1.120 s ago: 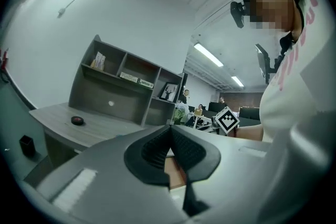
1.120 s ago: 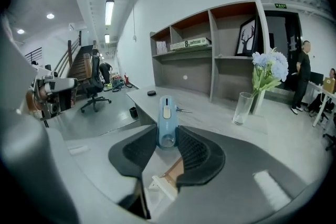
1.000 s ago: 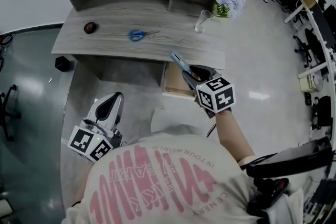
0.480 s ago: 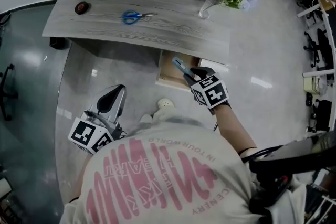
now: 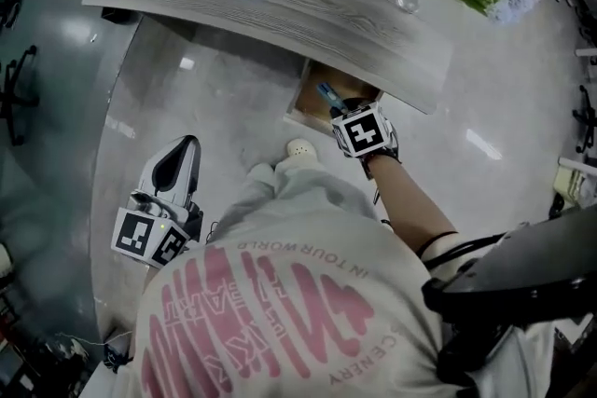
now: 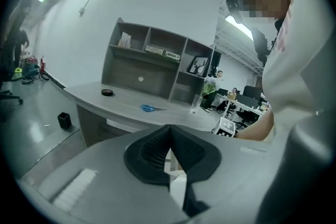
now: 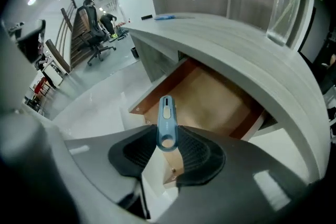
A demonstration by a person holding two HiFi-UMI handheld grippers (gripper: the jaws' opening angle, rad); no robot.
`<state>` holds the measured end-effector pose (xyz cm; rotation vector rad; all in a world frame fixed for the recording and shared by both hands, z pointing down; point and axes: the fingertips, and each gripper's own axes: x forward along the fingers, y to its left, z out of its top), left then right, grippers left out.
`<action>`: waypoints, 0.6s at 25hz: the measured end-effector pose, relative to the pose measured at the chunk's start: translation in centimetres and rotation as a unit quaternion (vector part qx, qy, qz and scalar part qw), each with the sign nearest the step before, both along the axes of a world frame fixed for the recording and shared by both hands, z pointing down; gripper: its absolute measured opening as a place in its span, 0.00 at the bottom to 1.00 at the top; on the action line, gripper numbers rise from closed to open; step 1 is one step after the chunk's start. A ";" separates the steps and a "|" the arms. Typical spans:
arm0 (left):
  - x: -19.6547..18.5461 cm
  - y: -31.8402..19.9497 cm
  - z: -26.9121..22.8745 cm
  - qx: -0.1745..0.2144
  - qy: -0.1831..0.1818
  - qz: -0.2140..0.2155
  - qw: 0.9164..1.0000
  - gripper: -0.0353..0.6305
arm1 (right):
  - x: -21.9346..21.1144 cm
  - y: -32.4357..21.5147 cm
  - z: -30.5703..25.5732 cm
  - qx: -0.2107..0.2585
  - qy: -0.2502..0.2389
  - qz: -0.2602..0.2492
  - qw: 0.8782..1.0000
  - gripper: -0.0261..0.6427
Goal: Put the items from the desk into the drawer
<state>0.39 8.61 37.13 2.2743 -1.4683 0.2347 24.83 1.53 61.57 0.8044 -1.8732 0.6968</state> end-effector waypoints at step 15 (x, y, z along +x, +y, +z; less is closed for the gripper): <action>-0.2 5.0 3.9 -0.062 -0.029 -0.106 0.992 0.08 | -1.7 -0.4 7.2 -0.042 0.032 -0.012 0.999 0.24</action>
